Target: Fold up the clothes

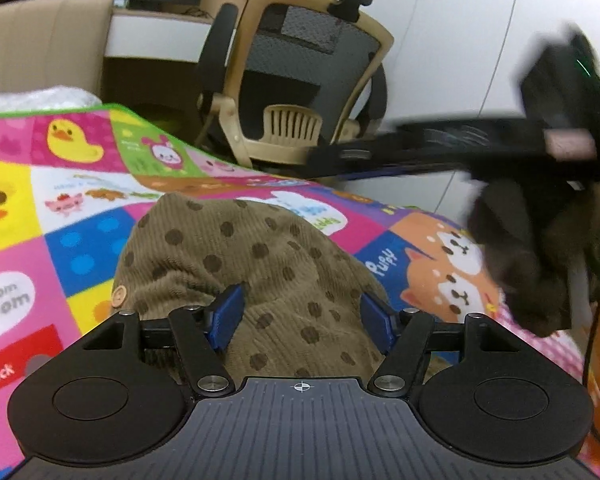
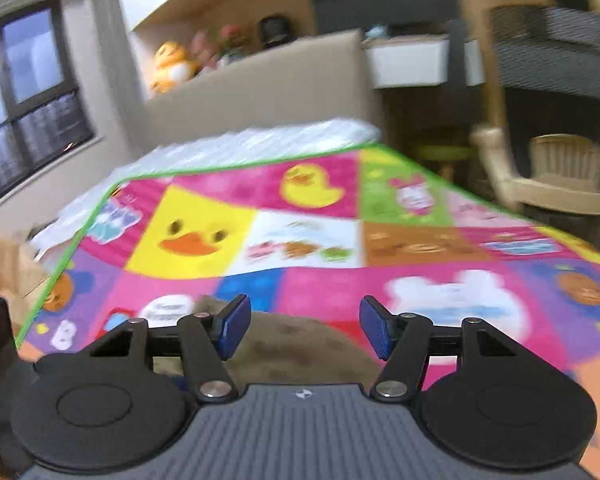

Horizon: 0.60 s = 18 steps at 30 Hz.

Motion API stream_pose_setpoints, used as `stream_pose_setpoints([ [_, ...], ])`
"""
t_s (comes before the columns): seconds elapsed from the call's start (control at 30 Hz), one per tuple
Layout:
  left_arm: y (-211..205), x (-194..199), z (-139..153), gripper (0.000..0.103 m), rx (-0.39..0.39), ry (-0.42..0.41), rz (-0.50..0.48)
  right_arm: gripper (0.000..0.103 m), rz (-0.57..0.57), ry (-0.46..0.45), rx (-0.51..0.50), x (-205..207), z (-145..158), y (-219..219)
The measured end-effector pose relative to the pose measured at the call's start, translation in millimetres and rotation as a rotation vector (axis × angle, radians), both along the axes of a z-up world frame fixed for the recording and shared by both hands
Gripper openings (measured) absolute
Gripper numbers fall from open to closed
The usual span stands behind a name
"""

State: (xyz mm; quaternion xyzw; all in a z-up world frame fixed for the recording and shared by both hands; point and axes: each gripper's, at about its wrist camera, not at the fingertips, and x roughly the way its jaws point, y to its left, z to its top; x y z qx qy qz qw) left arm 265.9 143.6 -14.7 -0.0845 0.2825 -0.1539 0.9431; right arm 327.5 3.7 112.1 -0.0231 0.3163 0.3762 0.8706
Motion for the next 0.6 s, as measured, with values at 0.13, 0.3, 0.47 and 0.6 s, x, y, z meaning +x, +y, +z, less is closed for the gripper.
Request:
stream_pose_setpoints([
  [0.13, 3.2, -18.2, 10.6, 0.087, 0.0, -0.025, -0.001, 0.063, -0.007, -0.103, -0.284, 1.3, -39.9, 45.0],
  [0.3, 27.6, -52.6, 23.4, 0.095, -0.076, -0.049, 0.052, 0.064, -0.033, -0.114, -0.261, -2.2, -42.2, 30.9],
  [0.47, 38.0, -51.6, 3.1, 0.087, -0.086, 0.045, 0.063, 0.064, 0.0, -0.149, -0.189, -30.8, -22.9, 12.5],
  [0.6, 34.1, -51.1, -7.9, 0.088, -0.047, 0.062, 0.063, 0.064, 0.039, -0.119, -0.205, -54.1, -38.0, 0.7],
])
